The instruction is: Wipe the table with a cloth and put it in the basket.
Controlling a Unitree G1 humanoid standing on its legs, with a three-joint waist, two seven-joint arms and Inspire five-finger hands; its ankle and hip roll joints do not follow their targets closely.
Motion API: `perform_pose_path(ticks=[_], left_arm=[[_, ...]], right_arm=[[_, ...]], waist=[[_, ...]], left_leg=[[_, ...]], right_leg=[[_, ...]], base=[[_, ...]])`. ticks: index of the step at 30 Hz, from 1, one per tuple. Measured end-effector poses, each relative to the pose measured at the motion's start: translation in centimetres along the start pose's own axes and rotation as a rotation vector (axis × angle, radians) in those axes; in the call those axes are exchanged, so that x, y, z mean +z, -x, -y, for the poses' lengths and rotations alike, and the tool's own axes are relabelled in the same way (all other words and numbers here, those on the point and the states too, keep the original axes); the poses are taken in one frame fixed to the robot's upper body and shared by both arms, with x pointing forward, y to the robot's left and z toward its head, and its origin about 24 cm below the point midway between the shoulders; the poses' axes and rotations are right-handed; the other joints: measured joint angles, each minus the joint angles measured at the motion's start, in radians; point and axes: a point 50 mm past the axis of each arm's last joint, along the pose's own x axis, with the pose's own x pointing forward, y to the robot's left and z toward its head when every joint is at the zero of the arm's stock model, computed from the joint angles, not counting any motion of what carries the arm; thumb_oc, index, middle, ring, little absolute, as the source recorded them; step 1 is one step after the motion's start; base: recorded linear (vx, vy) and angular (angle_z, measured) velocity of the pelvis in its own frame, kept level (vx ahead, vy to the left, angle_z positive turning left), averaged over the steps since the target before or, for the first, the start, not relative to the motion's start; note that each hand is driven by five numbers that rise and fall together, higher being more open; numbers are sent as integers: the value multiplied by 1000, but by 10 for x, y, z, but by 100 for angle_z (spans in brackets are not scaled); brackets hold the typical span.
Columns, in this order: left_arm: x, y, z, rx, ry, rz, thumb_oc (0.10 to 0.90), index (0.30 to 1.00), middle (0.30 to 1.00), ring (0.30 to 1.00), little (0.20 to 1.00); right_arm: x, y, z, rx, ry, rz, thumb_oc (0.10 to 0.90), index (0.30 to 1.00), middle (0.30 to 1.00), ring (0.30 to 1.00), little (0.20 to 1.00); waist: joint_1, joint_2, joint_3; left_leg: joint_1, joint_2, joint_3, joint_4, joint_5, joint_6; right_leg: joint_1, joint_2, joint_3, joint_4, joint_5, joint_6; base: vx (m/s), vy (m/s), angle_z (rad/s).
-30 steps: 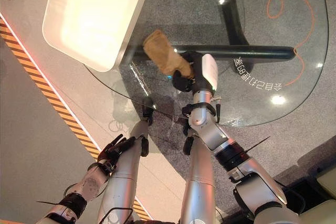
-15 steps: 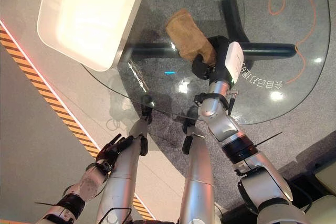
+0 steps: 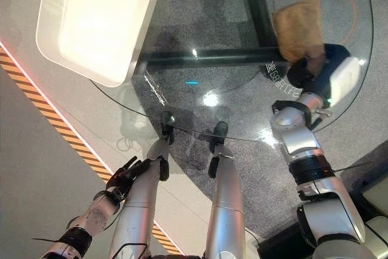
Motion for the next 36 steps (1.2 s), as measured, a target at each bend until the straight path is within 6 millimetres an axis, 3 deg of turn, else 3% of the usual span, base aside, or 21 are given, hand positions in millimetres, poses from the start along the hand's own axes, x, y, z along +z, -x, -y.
perform_pose_path(ticks=[5, 10, 13, 14, 23, 26, 36], left_arm=[[-1, 0, -1, 3, -2, -1, 800, 900, 900, 900, 900], [-2, 0, 1, 0, 1, -5, 800, 900, 900, 900, 900], [0, 0, 2, -7, -1, 3, 800, 900, 900, 900, 900], [2, -1, 5, -15, 1, 8, 800, 900, 900, 900, 900], [-5, -2, 9, -19, 12, -7, 800, 900, 900, 900, 900], [-5, -2, 10, -24, 17, -2, 800, 900, 900, 900, 900], [-8, -2, 9, -16, -10, -6, 800, 900, 900, 900, 900]], right_arm=[[-22, 3, 7, -10, -1, -72, 100, 300, 300, 300, 200], [-19, 4, 5, -7, -25, -61, 100, 300, 300, 300, 200], [-8, 4, 4, -2, -60, -34, 100, 300, 300, 300, 200], [5, 2, 2, 0, -94, -8, 100, 300, 300, 300, 200], [18, 7, -7, 122, -62, 85, 100, 300, 300, 300, 200], [35, 13, -11, 191, -87, 161, 100, 300, 300, 300, 200], [39, 42, -33, 418, -33, 255, 100, 300, 300, 300, 200]], waist=[[-7, 5, -1], [2, 11, 1], [3, 14, 0], [4, 25, 5], [26, 36, 5], [27, 36, 5], [26, 35, 5]], left_leg=[[3, 9, 1, 4, 0, -1], [6, 13, 3, -18, 5, -13], [-13, 13, 1, -23, 9, -18], [-23, 12, 1, -35, 18, -20], [3, 15, -2, -35, 25, -17], [-9, 14, -6, -49, 29, -26], [16, 13, -17, -48, 31, -21]], right_leg=[[5, 10, 2, -6, 5, -3], [-4, 16, 3, -10, 4, -8], [-27, 15, 1, -9, 1, -12], [-42, 16, 1, -4, 5, -13], [-14, 16, -4, 0, 2, -15], [-32, 16, -7, 1, -3, -16], [3, 15, -19, -4, -3, -18]], base=[[-11, 2, -5], [-28, 2, 0], [15, 6, 0], [46, 22, 1], [-12, 3, 1], [35, 9, 2], [5, 6, 1]])
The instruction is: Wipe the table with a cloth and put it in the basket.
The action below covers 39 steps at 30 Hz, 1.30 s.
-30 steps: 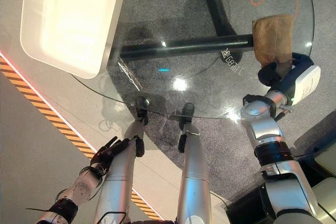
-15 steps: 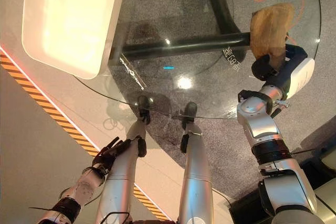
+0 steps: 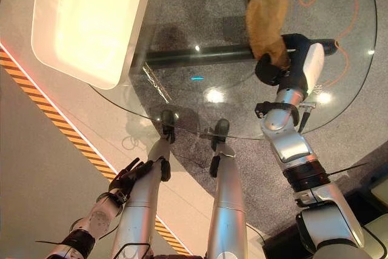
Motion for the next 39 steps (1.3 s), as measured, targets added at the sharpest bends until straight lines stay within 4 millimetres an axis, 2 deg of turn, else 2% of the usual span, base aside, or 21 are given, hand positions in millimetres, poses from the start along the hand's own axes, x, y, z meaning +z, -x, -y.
perform_pose_path(ticks=[10, 18, 23, 28, 33, 39], left_arm=[[0, 0, -2, 0, 3, 9, 800, 900, 900, 900, 900], [-1, 0, -3, -3, 2, 11, 800, 900, 900, 900, 900], [-1, 0, -2, -7, 1, 12, 800, 900, 900, 900, 900], [0, -1, 0, -16, -2, 12, 800, 900, 900, 900, 900], [0, -2, 3, -21, -3, 9, 800, 900, 900, 900, 900], [-1, -2, 3, -19, 2, 7, 800, 900, 900, 900, 900]], right_arm=[[5, 9, -18, 159, 33, 47, 100, 300, 300, 300, 200], [18, 23, -42, 354, 61, 123, 100, 300, 300, 300, 200], [29, 43, -71, 560, 72, 174, 100, 300, 300, 300, 200], [29, 65, -93, 713, 82, 186, 100, 300, 300, 300, 200], [27, 70, -97, 738, 88, 187, 100, 300, 300, 300, 200], [24, 68, -93, 684, 50, 149, 100, 300, 300, 300, 200]], waist=[[-2, 0, 0], [-3, 0, 0], [4, 0, 0], [18, 0, 0], [27, 0, 0], [24, 0, 0]], left_leg=[[1, 2, -11, -1, 0, -9], [0, 3, -11, -2, 0, -9], [-1, 2, -13, -3, 0, -9], [-3, 1, -15, -5, 0, -9], [-3, -2, -17, -4, 0, -9], [0, -6, -18, 0, 2, -9]], right_leg=[[5, 1, -11, 2, 1, -2], [5, 1, -12, 2, 1, -3], [4, 1, -14, 2, -1, -3], [4, -2, -17, 2, -3, -3], [5, -5, -18, 4, -3, -2], [6, -10, -18, 14, -4, 0]], base=[[0, 5, 1], [0, 0, 0], [0, 0, 0], [0, 0, 0], [0, 0, 0], [0, 0, 0]])
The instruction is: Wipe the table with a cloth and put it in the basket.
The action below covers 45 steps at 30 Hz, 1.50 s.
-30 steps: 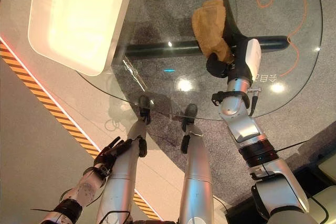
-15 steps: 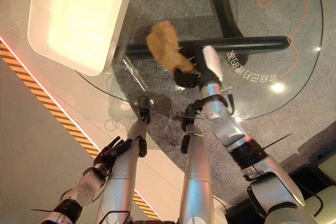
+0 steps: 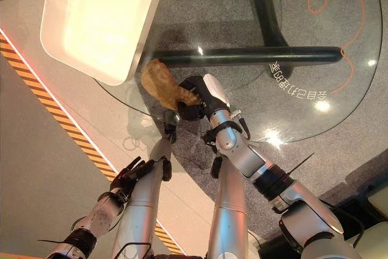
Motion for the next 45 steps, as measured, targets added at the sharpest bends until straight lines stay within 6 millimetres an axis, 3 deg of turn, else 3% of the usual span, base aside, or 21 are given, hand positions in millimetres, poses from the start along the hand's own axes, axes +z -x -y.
perform_pose_path(ticks=[15, 23, 29, 38, 45], left_arm=[[4, 2, 5, 5, 6, 26, 800, 900, 900, 900, 900], [3, 5, -2, 13, 21, 34, 800, 900, 900, 900, 900], [9, 12, -11, -50, -3, 53, 800, 900, 900, 900, 900], [37, 27, 25, -349, 110, 186, 800, 900, 900, 900, 900], [33, 44, 24, -497, 213, 217, 800, 900, 900, 900, 900]], right_arm=[[-27, 12, 17, -134, -105, -102, 100, 300, 300, 300, 200], [-51, 29, 15, -152, -79, -177, 100, 300, 300, 300, 200], [-52, 31, 22, -167, -80, -168, 100, 300, 300, 300, 200], [-58, 50, 20, -165, -133, -154, 100, 300, 300, 300, 200], [-69, 68, 12, -127, -178, -182, 100, 300, 300, 300, 200]], waist=[[-21, -1, 0], [-25, -8, 0], [-22, -15, 3], [-17, -16, 3], [-18, -16, 3]], left_leg=[[45, -7, -8, -5, 8, 6], [105, 3, -17, -39, 25, 0], [141, 7, -26, -67, 32, -11], [215, 11, -41, -92, 36, -11], [262, 18, -47, -106, 40, -11]], right_leg=[[45, -6, -6, 4, -1, 1], [101, 3, -20, -15, 1, -8], [126, 8, -29, -15, -4, -13], [200, 10, -50, -20, -17, -20], [256, 19, -62, -45, -17, -22]], base=[[-16, -18, 0], [-61, -64, 0], [-69, -77, 3], [-46, -57, 4], [-38, -46, 2]])
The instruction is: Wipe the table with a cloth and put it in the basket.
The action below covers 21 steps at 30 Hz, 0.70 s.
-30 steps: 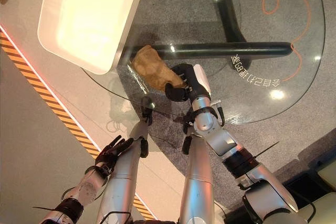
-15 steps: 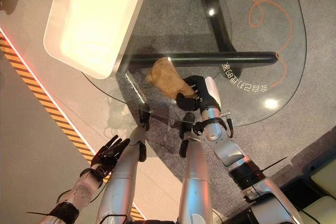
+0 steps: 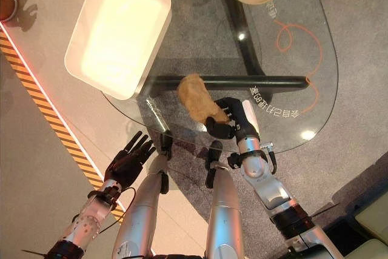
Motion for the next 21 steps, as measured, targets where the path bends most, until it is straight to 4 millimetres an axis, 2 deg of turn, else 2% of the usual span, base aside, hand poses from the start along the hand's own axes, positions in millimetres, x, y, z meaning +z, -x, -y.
perform_pose_path(ticks=[5, 13, 18, 21], left_arm=[[3, 1, 15, -154, 92, 29, 800, 900, 900, 900, 900], [7, 0, 40, -353, 225, 51, 800, 900, 900, 900, 900], [10, 0, 41, -374, 282, 71, 800, 900, 900, 900, 900], [11, 1, 41, -374, 276, 63, 800, 900, 900, 900, 900]], right_arm=[[2, 3, 5, -2, -48, 23, 100, 300, 300, 300, 200], [32, 18, 5, 58, -222, 197, 100, 300, 300, 300, 200], [36, 24, 6, 108, -324, 234, 100, 300, 300, 300, 200], [38, 28, 7, 141, -390, 244, 100, 300, 300, 300, 200]], waist=[[15, 0, 0], [15, -6, 2], [-2, -30, 3], [-7, -34, 3]], left_leg=[[5, 0, -7, 0, -3, -4], [7, 0, -5, 2, -12, 7], [3, -2, -3, 3, -10, 11], [2, -3, -2, 3, -10, 10]], right_leg=[[9, 0, -9, 0, -1, 0], [16, -1, -9, -9, -4, 0], [17, -1, -7, -18, -4, 3], [17, -1, -6, -21, -3, 4]], base=[[-20, -25, 3], [-1, 8, 0], [0, 0, 0], [7, 22, 0]])
